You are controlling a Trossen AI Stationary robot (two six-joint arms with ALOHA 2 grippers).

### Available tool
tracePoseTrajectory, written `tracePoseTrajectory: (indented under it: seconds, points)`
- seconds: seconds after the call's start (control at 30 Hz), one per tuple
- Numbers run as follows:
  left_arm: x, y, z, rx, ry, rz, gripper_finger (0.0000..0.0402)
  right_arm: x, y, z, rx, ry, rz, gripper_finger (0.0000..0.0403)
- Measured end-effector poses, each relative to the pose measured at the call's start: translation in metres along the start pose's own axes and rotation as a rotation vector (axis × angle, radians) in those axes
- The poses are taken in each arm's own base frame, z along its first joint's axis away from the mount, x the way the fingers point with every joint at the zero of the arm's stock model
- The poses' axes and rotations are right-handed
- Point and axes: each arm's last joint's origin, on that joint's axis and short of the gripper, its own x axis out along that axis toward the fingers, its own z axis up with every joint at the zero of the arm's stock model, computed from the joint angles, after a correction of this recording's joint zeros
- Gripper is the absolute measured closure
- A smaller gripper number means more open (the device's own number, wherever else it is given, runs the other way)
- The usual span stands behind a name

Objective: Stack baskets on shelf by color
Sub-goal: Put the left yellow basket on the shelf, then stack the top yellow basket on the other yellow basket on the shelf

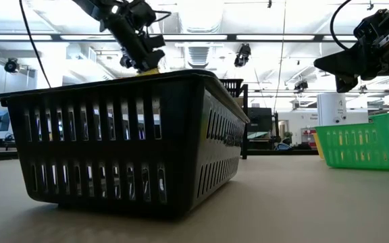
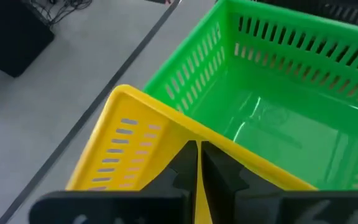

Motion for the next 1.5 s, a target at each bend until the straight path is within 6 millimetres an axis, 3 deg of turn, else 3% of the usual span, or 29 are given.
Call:
tracePoseTrajectory:
  seconds: [0.47, 0.63, 0.87, 1.07, 1.23, 1.37, 1.5]
  points:
    - [-0.018, -0.006, 0.001, 0.018, -0.001, -0.024, 0.0396, 0.0, 0.0, 0.0, 0.0, 0.0, 0.0, 0.0394]
    - [-0.042, -0.029, 0.01, 0.061, -0.119, -0.078, 0.0396, 0.0, 0.0, 0.0, 0.0, 0.0, 0.0, 0.0394]
    - [-0.082, -0.089, 0.011, 0.106, -0.31, -0.258, 0.0396, 0.0, 0.0, 0.0, 0.0, 0.0, 0.0, 0.0394]
    - [-0.094, -0.159, -0.019, 0.099, -0.531, -0.41, 0.0396, 0.0, 0.0, 0.0, -0.001, 0.0, 0.0, 0.0394]
    - [-0.098, -0.194, -0.056, 0.048, -0.75, -0.508, 0.0396, 0.0, 0.0, 0.0, 0.0, 0.0, 0.0, 0.0394]
    - [-0.089, -0.203, -0.087, -0.015, -0.939, -0.524, 0.0396, 0.0, 0.0, 0.0, 0.0, 0.0, 0.0, 0.0394]
    - [-0.088, -0.198, -0.101, -0.115, -1.085, -0.518, 0.0396, 0.0, 0.0, 0.0, 0.0, -0.001, 0.0, 0.0394]
